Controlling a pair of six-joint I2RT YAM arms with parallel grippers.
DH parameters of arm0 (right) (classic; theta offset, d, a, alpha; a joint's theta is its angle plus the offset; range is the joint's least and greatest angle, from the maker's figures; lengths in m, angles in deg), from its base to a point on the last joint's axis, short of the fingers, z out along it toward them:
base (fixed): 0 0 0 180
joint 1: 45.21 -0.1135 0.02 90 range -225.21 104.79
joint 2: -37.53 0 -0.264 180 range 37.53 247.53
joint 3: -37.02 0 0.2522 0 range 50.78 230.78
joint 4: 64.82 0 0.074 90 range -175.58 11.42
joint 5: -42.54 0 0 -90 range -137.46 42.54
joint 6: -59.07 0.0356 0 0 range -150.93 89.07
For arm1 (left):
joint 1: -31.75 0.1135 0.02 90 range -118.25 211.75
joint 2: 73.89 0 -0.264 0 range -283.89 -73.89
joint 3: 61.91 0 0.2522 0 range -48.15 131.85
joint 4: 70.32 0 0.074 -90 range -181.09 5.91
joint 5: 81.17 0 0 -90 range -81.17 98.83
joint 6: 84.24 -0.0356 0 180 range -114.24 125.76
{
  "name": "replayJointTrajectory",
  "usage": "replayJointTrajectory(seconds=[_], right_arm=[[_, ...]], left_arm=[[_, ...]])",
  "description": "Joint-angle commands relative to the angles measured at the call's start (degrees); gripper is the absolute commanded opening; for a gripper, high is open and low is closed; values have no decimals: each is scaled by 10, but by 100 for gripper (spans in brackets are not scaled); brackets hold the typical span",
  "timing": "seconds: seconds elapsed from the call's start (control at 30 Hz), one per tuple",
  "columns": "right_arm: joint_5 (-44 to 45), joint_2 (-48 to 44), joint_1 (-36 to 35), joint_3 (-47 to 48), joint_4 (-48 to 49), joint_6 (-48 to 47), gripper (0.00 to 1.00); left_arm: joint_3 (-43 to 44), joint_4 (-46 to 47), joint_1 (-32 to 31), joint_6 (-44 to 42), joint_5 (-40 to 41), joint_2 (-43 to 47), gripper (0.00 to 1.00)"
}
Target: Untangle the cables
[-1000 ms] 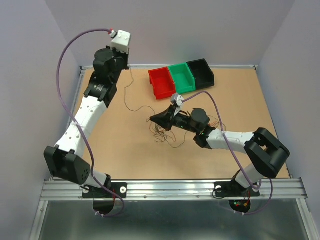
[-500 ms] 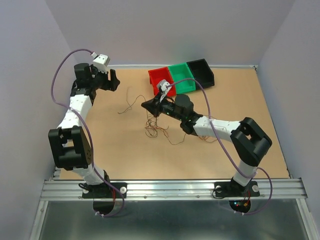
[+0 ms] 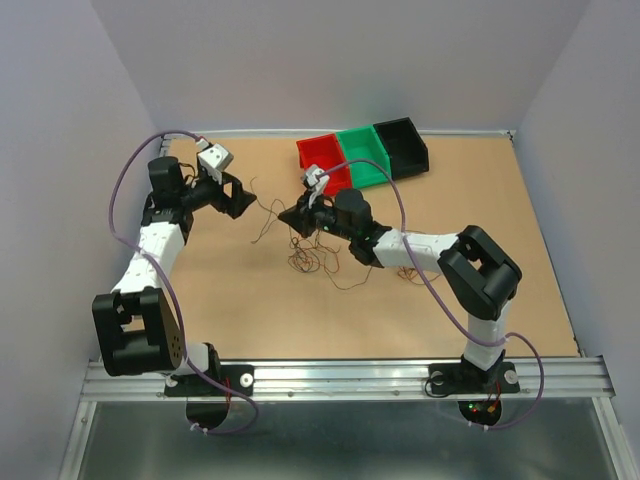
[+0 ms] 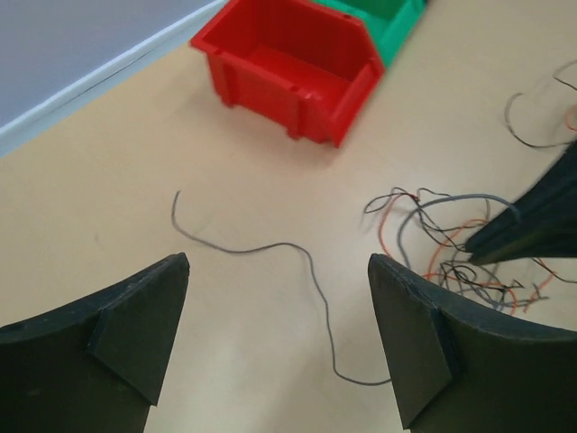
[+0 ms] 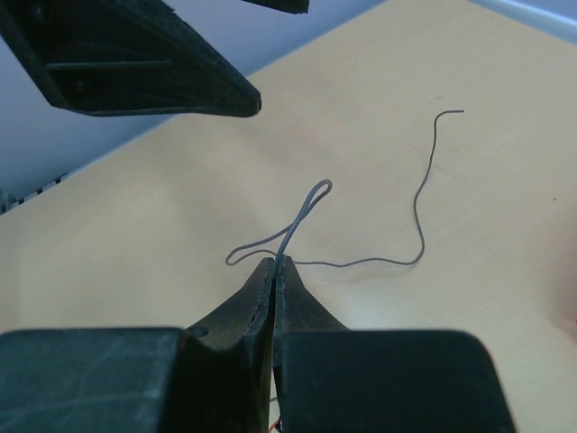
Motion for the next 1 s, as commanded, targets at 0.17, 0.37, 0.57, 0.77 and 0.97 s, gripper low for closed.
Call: replayJointTrajectory(seconds=[0.17,0.37,0.57,0.77,0.97], right_arm=[[-65,1,1,31,28,-27,0],[-89,2,1,31,32,-28,1],[-101,4,1,34,33,-27,0],[-114,8,1,33,33,-28,1],[-119,6,1,30,32,-30,1]], left_arm=[[-39,-63,-21,-188,-176,45,89],[-31,-79,-73,-208,-137,30,78],[-15,-81,-101,-204,-116,9,66],[-1,-81,-116,-197,-95,-9,37],[-3,-75,-117,-196,-94,-8,11]])
